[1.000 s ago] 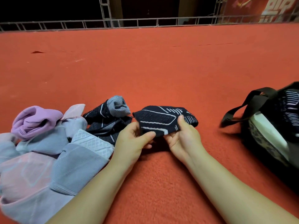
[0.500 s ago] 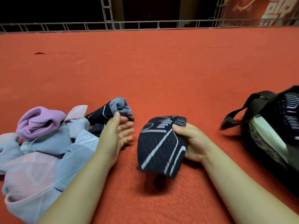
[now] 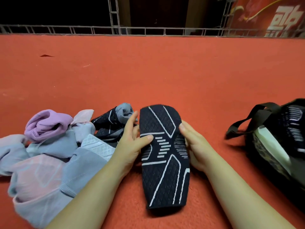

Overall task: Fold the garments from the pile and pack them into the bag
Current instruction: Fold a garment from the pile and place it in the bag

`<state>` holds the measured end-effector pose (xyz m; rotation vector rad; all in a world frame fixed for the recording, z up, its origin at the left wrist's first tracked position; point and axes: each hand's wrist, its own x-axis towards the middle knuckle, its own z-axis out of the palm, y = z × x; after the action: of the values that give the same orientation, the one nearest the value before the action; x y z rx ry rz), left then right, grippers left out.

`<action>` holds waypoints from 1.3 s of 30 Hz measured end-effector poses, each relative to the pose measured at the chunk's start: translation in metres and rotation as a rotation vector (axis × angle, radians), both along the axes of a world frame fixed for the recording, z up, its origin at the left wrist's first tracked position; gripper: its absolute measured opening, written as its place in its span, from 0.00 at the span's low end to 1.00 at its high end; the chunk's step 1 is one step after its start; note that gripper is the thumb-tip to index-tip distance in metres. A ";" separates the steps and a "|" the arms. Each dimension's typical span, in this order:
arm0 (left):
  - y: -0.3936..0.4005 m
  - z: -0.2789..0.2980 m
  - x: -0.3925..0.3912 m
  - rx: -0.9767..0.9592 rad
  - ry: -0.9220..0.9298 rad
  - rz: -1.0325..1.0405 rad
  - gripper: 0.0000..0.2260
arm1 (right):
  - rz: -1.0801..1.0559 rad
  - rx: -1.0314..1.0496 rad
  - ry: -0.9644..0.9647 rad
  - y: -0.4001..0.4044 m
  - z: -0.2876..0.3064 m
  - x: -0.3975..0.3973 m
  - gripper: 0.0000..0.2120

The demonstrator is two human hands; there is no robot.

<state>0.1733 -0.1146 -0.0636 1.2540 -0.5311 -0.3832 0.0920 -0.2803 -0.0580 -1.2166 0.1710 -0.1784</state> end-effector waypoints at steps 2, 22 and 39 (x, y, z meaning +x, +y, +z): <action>-0.004 0.007 0.004 0.021 0.036 0.048 0.35 | -0.028 0.040 0.045 0.003 0.008 0.003 0.23; 0.029 0.012 -0.042 0.428 -0.124 -0.289 0.22 | -0.114 -0.433 0.401 0.008 0.008 -0.047 0.15; 0.034 -0.020 -0.053 0.813 -0.652 0.010 0.29 | -0.431 -1.128 0.354 0.015 -0.017 -0.018 0.13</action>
<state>0.1202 -0.0804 -0.0833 2.1927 -0.9723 -0.1655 0.0744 -0.2651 -0.0754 -2.3256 0.7083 -0.4696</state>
